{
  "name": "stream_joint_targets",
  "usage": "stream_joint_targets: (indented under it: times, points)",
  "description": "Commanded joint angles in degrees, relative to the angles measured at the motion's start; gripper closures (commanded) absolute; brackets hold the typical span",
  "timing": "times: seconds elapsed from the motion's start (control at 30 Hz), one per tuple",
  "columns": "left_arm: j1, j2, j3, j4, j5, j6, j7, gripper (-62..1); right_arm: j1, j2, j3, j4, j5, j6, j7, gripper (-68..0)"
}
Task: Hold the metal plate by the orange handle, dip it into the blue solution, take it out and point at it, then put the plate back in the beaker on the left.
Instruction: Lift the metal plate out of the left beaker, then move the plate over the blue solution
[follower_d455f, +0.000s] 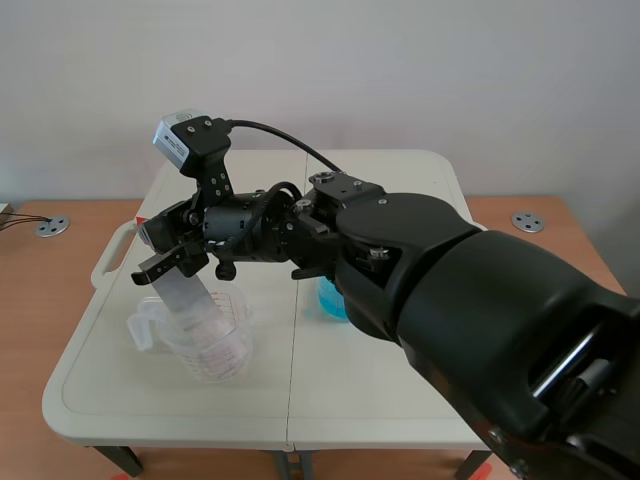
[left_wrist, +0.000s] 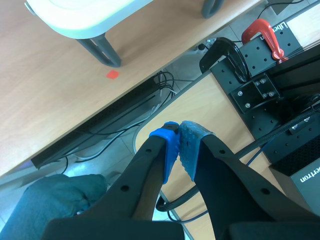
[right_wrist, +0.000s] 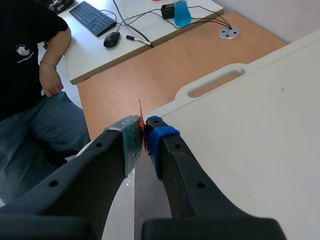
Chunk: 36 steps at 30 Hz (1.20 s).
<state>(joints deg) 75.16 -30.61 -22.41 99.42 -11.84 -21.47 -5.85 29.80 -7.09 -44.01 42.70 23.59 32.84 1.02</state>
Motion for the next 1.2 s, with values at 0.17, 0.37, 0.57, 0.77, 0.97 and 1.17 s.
stream_joint_targets:
  times: [0.17,0.37,0.57,0.77,0.97,1.17]
  points:
    - [0.28,0.39,0.11,1.07,-0.31,-0.28,-0.72,-2.9,1.62,-1.82,0.00,1.22,0.44,3.63,1.18,-1.3]
    - [0.28,0.37,0.11,1.07,-0.31,-0.28,-0.72,-2.9,1.29,-1.40,0.02,1.29,1.16,7.74,2.49,-1.3]
    - [0.28,0.39,0.11,1.07,-0.31,-0.31,-0.72,-2.9,1.27,1.51,0.07,2.36,3.06,9.88,7.06,-1.3]
    - [0.28,0.39,0.11,1.07,-0.33,-0.31,-0.72,-2.9,-1.20,4.63,0.07,7.98,2.99,9.88,8.39,-1.3]
    - [0.28,0.39,0.11,1.07,-0.33,-0.31,-0.76,-2.9,-5.70,8.57,0.11,16.85,3.02,9.88,8.39,-1.3]
    - [0.28,0.39,0.11,1.07,-0.33,-0.31,-0.76,-2.9,-10.25,12.74,0.61,25.16,3.02,9.88,8.44,-1.3]
